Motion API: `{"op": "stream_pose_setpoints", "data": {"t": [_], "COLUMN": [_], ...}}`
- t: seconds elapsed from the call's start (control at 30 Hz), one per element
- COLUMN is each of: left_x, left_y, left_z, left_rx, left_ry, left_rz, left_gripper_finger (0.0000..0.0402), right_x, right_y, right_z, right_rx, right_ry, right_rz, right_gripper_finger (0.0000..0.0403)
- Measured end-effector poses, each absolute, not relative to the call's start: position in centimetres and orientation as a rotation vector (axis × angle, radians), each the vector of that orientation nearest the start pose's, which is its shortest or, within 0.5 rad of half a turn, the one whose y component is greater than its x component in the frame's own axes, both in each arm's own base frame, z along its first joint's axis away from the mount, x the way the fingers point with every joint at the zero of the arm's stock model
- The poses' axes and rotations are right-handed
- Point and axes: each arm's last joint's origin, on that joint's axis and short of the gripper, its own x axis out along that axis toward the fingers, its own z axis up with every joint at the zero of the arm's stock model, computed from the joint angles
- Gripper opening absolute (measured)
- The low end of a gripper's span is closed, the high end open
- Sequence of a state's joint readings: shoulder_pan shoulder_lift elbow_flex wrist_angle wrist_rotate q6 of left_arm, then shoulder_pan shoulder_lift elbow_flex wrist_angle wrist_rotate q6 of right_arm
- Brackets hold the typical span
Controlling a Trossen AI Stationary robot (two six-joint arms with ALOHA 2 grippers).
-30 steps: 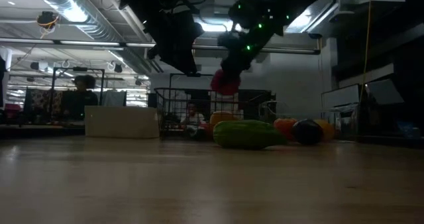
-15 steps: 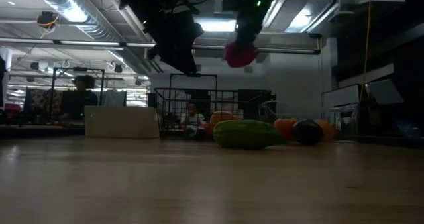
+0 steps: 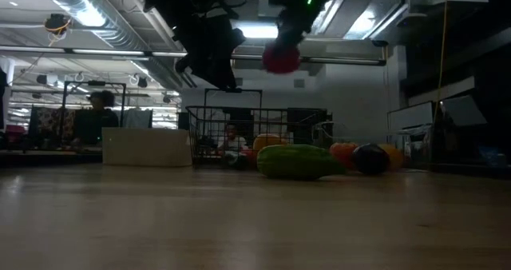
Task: Sort produce into baskets
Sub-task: Put the red bell pepper into the wire basket
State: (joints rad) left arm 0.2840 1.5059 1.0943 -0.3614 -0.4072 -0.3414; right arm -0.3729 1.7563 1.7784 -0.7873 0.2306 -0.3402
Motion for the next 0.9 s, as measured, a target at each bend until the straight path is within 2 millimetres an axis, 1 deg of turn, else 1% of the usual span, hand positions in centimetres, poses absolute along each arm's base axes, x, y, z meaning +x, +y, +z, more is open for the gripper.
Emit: {"op": "stream_pose_setpoints", "data": {"t": [0.1,0.33,0.43,0.53,0.63,0.8,0.9], "left_x": [30.3,30.3,30.3,30.3,30.3,30.3,30.3], "left_y": [10.0,10.0,10.0,10.0,9.9,9.9,9.9], "left_z": [25.8,25.8,25.8,25.8,25.8,25.8,25.8], "left_rx": [-0.240,-0.235,-0.239,-0.236,-0.239,-0.236,-0.240], "left_ry": [0.676,0.678,0.677,0.678,0.677,0.679,0.677], "left_rz": [0.774,0.770,0.770,0.768,0.769,0.768,0.769], "left_gripper_finger": [0.0125,0.0125,0.0125,0.0125,0.0125,0.0125,0.0125], "right_x": [35.3,35.4,35.7,36.1,36.5,37.0,37.0], "right_y": [-16.0,-19.1,-20.2,-21.0,-21.3,-21.3,-21.4], "right_z": [34.3,29.0,27.6,26.4,25.5,24.7,24.5], "right_rx": [-0.181,-0.117,-0.105,-0.090,-0.081,-0.080,-0.080], "right_ry": [0.885,1.009,1.018,1.025,1.030,1.040,1.042], "right_rz": [-0.394,-0.415,-0.432,-0.426,-0.411,-0.390,-0.387], "right_gripper_finger": [0.0390,0.0390,0.0390,0.0390,0.0390,0.0390,0.0390]}}
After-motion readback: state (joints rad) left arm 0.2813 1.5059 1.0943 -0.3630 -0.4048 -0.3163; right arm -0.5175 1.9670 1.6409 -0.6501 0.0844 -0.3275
